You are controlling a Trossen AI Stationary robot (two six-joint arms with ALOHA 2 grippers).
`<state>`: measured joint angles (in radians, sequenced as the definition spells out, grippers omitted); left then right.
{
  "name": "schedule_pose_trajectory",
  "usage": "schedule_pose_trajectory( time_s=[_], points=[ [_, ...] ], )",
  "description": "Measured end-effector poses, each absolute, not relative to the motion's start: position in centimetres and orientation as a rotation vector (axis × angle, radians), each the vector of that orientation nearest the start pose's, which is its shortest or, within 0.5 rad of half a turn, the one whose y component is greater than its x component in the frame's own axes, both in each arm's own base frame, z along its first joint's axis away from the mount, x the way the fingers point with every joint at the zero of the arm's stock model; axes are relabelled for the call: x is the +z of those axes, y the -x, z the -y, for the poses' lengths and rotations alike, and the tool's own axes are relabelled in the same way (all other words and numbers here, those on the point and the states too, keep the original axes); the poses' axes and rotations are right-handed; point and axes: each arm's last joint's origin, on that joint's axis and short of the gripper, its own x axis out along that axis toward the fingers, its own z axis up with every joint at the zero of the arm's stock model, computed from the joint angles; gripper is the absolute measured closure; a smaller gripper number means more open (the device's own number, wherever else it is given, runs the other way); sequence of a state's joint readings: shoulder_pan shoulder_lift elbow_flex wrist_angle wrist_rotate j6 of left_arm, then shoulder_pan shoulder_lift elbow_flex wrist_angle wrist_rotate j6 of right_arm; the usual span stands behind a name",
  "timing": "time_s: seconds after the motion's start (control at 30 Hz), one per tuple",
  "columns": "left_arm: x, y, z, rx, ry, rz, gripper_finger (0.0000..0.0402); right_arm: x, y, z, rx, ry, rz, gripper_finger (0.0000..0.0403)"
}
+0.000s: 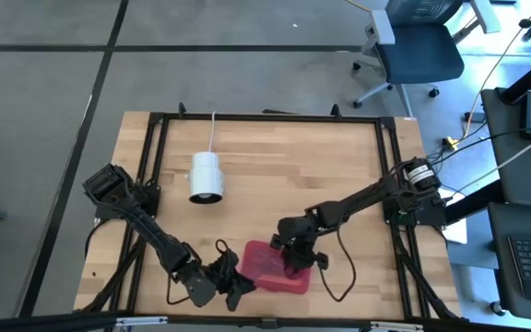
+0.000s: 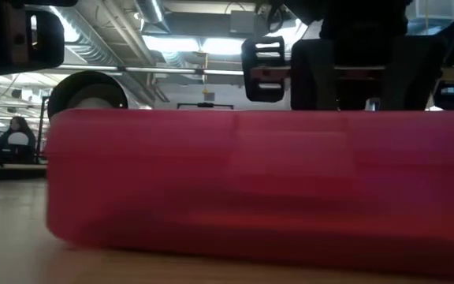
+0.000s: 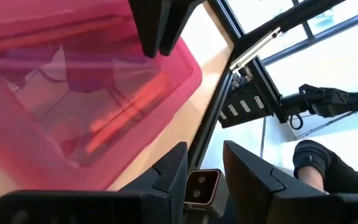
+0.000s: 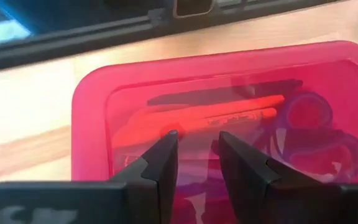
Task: Pick & place school supplies into a supply box
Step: Close the pink supply box, then return to Home Position
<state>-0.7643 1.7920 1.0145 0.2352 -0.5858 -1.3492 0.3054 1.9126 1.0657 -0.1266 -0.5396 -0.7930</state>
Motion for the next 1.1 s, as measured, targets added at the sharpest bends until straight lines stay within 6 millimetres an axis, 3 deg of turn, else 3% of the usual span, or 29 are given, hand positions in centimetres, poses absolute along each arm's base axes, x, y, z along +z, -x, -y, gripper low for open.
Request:
schedule_pose_trajectory(
  time_s=[0.4,0.53,0.8,1.1],
  points=[
    [18.5,-28.1,24.6,0.147,1.012,-0.447,0.0304,13.1,-34.1,-12.8,1.173,0.683,-0.608,0.0280],
    [18.5,-28.1,24.6,0.142,0.981,-0.440,0.0304,13.9,-34.1,-13.0,1.174,0.688,-0.612,0.0280],
    [20.7,-28.2,24.1,0.065,0.833,-0.374,0.0304,18.5,-33.4,-13.4,1.116,0.581,-0.621,0.0280],
    [23.5,-31.2,18.8,-0.133,0.603,-0.400,0.0304,23.2,-30.7,-16.7,1.027,0.399,-0.610,0.0280]
  ],
)
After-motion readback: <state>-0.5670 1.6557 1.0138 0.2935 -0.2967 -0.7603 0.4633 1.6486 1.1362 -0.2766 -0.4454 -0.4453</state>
